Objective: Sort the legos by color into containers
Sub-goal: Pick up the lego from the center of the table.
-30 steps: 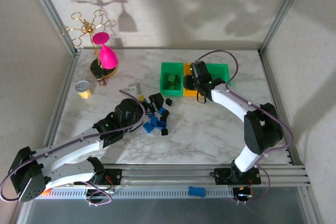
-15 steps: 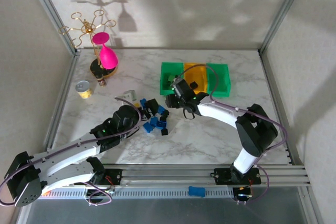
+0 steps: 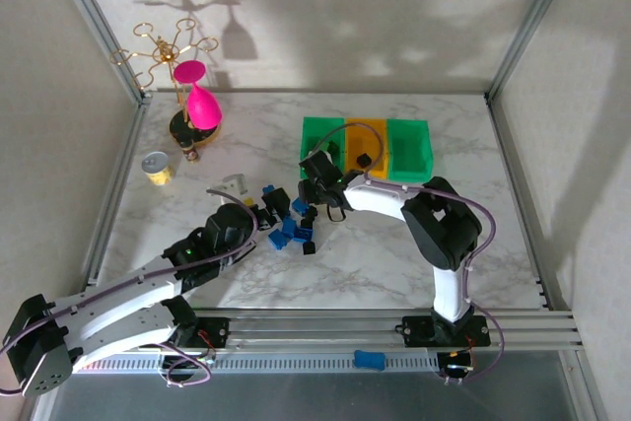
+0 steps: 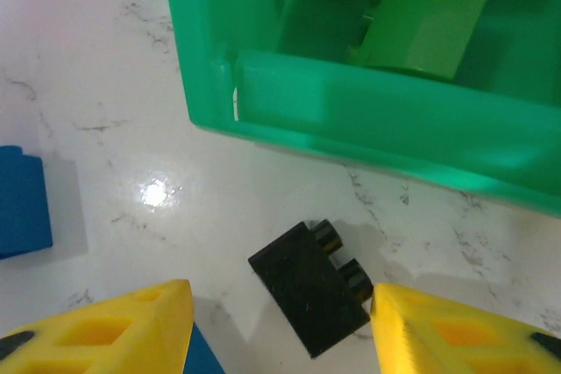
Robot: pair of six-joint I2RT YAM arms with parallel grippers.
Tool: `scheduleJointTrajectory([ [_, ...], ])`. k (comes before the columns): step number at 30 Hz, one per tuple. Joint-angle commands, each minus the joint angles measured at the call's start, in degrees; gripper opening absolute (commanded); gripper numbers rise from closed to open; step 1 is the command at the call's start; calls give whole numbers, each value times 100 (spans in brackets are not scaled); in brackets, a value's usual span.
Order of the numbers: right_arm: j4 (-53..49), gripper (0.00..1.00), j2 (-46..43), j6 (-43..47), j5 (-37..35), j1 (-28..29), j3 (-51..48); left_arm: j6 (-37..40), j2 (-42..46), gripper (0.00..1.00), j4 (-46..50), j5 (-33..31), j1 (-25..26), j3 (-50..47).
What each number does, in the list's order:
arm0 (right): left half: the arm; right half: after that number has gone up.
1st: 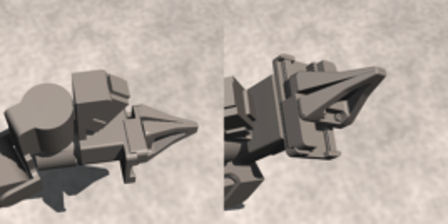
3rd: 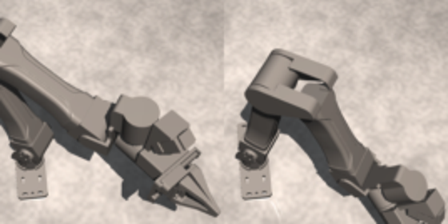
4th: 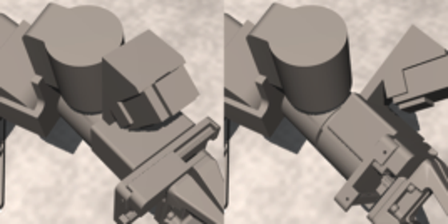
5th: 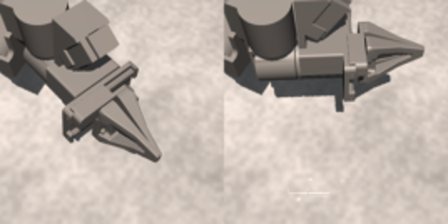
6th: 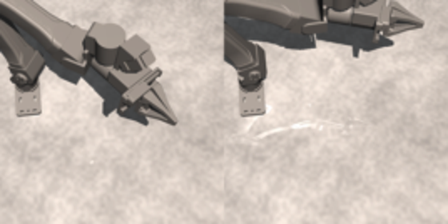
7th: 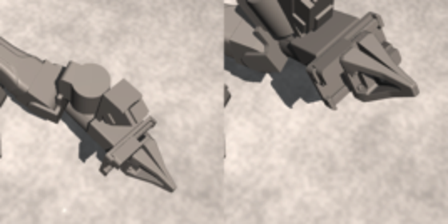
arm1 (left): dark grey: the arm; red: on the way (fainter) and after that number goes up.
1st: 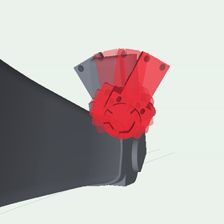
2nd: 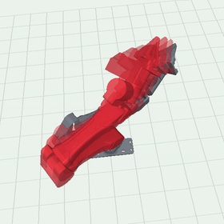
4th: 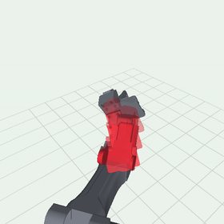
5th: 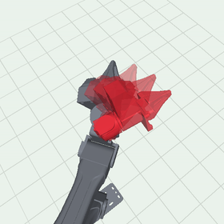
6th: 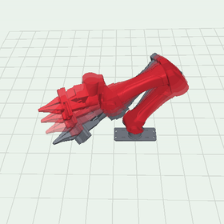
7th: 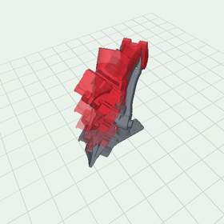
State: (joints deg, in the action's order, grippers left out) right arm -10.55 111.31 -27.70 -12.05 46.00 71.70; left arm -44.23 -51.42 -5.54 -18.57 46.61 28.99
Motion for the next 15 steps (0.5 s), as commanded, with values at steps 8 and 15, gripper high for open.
scheduleJointTrajectory([
  [8,-342,51,453,-86,-462,-13,541,-16,116,100,108,-235,-74,-78],
  [15,-395,42,563,-38,-467,-31,669,16,72,100,88,-194,-86,-42],
])
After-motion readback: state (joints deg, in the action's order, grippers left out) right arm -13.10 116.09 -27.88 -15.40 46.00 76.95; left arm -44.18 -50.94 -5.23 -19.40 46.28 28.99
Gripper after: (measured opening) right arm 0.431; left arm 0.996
